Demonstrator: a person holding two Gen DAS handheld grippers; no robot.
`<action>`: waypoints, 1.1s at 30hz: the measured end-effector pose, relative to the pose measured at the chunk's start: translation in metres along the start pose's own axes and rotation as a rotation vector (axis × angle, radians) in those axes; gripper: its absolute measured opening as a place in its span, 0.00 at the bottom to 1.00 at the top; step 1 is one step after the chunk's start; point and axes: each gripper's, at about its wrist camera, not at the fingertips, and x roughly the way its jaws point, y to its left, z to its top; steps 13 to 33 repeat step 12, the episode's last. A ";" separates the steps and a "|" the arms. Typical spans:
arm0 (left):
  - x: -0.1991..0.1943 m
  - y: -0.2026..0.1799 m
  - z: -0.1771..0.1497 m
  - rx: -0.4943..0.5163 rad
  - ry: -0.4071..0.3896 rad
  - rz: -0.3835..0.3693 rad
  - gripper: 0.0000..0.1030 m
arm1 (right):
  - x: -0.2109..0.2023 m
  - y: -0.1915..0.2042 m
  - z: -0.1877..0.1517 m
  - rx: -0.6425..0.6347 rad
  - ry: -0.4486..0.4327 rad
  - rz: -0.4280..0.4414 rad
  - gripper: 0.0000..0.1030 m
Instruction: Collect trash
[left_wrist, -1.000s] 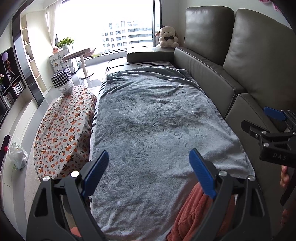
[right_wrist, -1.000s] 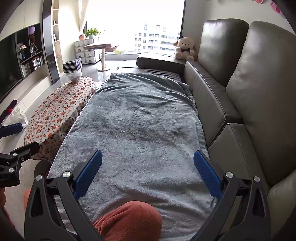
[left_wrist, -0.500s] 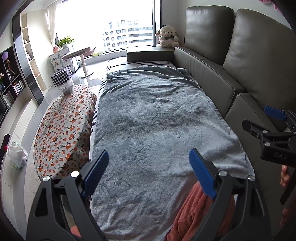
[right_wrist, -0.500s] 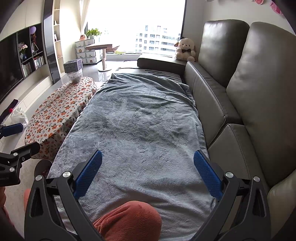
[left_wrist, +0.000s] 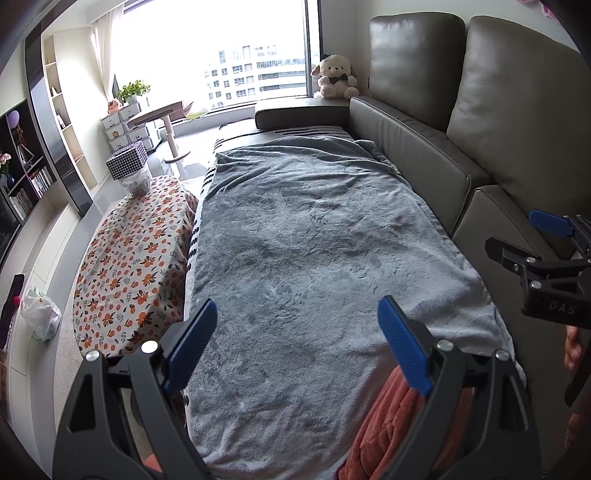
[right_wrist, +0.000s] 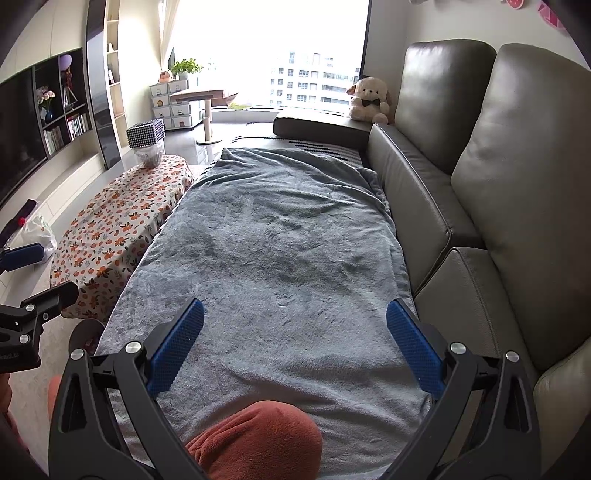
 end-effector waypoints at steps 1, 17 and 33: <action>0.000 0.000 0.000 0.001 0.000 0.000 0.86 | 0.000 0.000 0.000 0.000 0.000 0.000 0.93; 0.000 0.001 0.004 -0.022 0.006 -0.021 0.86 | 0.001 -0.003 0.001 -0.002 -0.002 0.002 0.93; 0.000 0.001 0.004 -0.022 0.006 -0.021 0.86 | 0.001 -0.003 0.001 -0.002 -0.002 0.002 0.93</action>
